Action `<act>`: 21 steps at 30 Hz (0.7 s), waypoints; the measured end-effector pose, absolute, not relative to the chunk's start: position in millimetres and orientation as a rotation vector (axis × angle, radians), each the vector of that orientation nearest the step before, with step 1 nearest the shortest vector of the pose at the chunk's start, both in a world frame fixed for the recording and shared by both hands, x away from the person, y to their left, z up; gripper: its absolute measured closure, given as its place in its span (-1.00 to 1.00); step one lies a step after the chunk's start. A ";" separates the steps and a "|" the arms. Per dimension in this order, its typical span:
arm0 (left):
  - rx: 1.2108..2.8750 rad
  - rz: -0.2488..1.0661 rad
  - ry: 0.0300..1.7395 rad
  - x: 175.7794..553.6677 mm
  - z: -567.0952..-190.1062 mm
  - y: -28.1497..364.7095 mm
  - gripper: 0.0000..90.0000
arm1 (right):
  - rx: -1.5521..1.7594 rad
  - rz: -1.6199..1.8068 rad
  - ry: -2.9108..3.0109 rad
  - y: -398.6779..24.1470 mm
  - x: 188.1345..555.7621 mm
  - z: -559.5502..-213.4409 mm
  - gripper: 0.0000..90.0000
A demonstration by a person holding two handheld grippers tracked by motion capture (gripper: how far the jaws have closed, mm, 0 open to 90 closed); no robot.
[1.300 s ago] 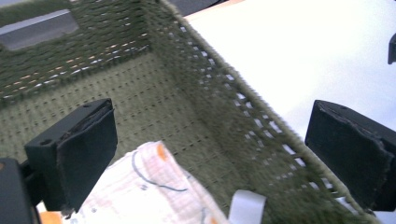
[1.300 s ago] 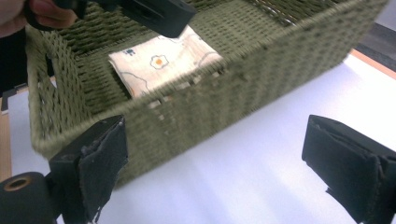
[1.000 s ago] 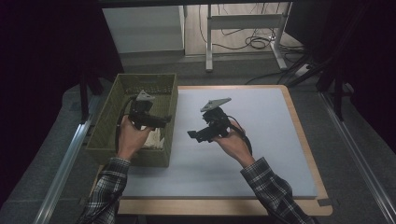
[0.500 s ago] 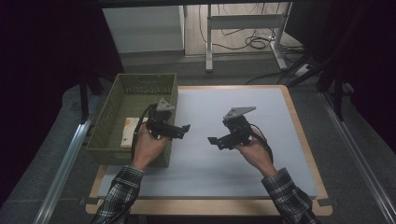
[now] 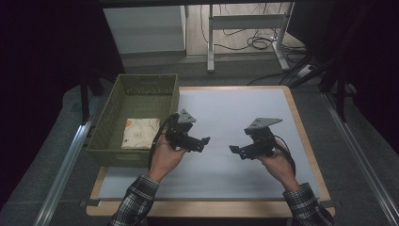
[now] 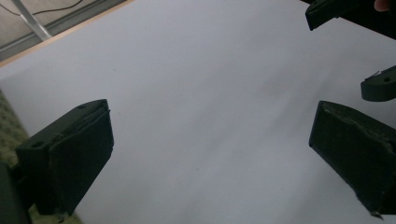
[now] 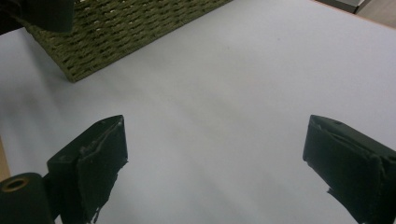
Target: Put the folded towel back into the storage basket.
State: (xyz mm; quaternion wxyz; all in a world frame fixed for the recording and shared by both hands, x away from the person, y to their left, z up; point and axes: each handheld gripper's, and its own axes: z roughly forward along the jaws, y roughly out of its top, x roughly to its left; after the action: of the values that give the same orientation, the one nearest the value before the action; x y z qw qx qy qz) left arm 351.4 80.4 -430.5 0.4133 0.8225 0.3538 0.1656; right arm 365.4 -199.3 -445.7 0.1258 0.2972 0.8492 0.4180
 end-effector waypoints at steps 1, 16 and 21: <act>2.066 0.411 0.886 350.6 -432.1 78.2 -1.00 | 0.871 1.219 2.471 -203.4 363.8 -446.9 -0.85; 2.115 0.342 0.858 336.1 -494.6 47.3 -0.99 | 0.972 1.203 2.433 -250.2 343.4 -484.6 -0.85; 2.153 0.343 0.874 334.1 -514.3 45.7 -0.99 | 0.978 1.157 2.456 -255.4 338.8 -501.0 -0.85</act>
State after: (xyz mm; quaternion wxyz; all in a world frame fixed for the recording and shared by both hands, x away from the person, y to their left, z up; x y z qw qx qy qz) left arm 334.1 45.7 -514.3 0.3862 0.8454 0.3434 0.1347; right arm 338.8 -255.4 -501.0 0.1276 0.3360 0.8442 0.3977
